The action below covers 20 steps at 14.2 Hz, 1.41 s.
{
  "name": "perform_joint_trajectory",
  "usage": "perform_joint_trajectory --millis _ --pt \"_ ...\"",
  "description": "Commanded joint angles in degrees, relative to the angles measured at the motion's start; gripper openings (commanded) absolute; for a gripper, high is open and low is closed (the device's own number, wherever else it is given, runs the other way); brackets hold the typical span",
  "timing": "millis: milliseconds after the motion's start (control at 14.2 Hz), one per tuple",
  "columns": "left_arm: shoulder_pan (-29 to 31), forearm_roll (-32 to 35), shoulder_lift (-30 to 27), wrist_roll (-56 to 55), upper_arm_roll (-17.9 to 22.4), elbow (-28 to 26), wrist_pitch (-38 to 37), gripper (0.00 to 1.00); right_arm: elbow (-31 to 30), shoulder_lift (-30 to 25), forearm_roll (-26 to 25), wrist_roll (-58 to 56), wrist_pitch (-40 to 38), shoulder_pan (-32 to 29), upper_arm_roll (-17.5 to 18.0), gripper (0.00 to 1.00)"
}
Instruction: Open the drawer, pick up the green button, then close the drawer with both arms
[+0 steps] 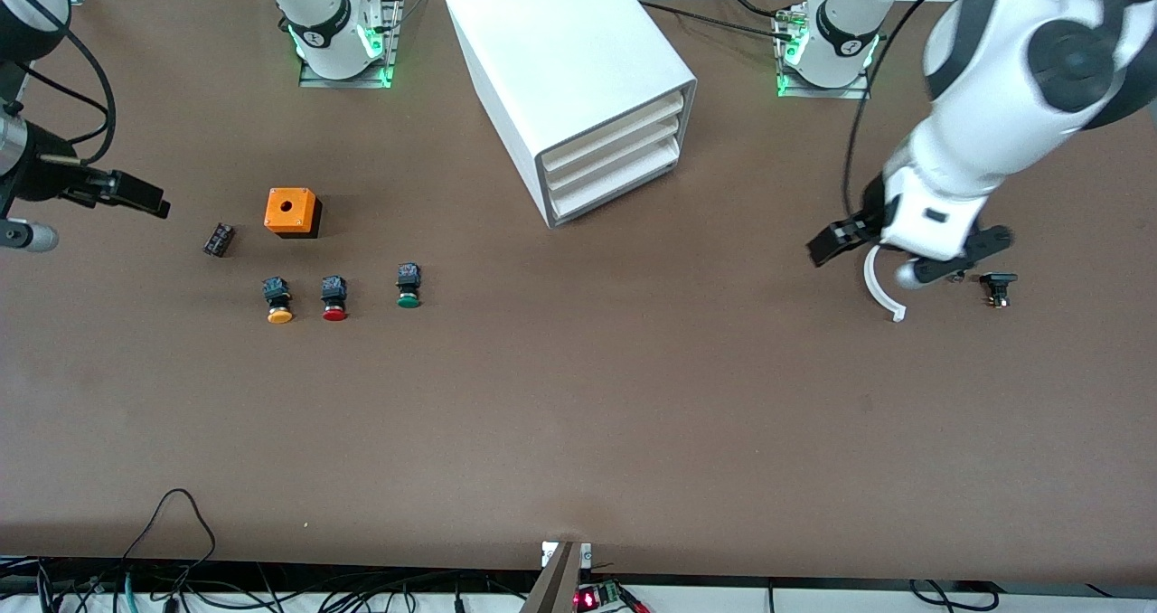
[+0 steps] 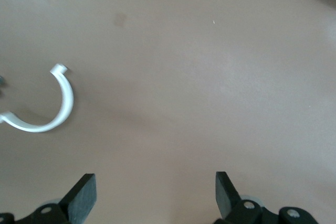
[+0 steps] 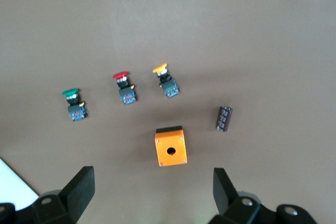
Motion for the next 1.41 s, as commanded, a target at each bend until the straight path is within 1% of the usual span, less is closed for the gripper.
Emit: perform_joint_trajectory --millis 0,71,212,353,424,565,635,988,1200,1271,1341 --pt "-0.2 -0.1 -1.3 7.3 3.7 5.0 -6.8 1.00 -5.5 -4.5 0.2 -2.7 1.9 0.0 0.1 1.00" --pt "-0.2 0.2 -2.5 10.0 4.0 5.0 -7.9 1.00 -5.5 -4.5 0.0 -5.4 2.0 0.0 0.1 1.00" --pt "-0.2 1.2 -4.7 11.4 4.7 5.0 -8.4 1.00 -6.0 -4.5 -0.1 -5.9 2.7 0.0 0.0 1.00" --pt "-0.2 1.4 -5.6 13.0 6.3 4.9 -8.4 1.00 -8.6 -6.1 -0.2 -5.9 5.3 0.0 0.0 1.00" --pt "0.1 1.4 -5.8 15.3 8.0 4.9 -8.4 1.00 -10.7 -7.6 -0.2 -5.9 6.8 0.0 -0.1 1.00" --pt "0.4 1.3 -5.9 23.1 11.7 4.5 -8.5 1.00 -11.1 -8.1 -0.2 -5.4 7.1 0.0 0.1 1.00" --pt "0.5 1.4 -5.9 24.6 12.2 4.4 -8.6 1.00 -11.1 -8.1 -0.2 -5.4 7.1 0.0 0.1 1.00" --pt "0.5 1.3 -5.8 24.8 12.0 4.2 -9.6 1.00 -10.8 -7.9 -0.3 -5.8 7.4 0.0 0.1 1.00" --pt "0.3 1.4 -5.4 24.9 11.8 4.9 -12.0 1.00 -10.0 -7.7 0.2 -5.4 7.8 -0.1 -0.3 1.00" --pt "-0.4 1.8 -5.4 24.9 11.8 4.9 -12.8 1.00 -10.0 -7.7 0.0 -5.4 7.7 0.0 -0.2 1.00" --pt "-0.8 3.6 -5.3 25.3 12.0 5.2 -13.1 1.00 -10.0 -7.7 0.0 -5.8 7.7 -0.1 -0.2 1.00"
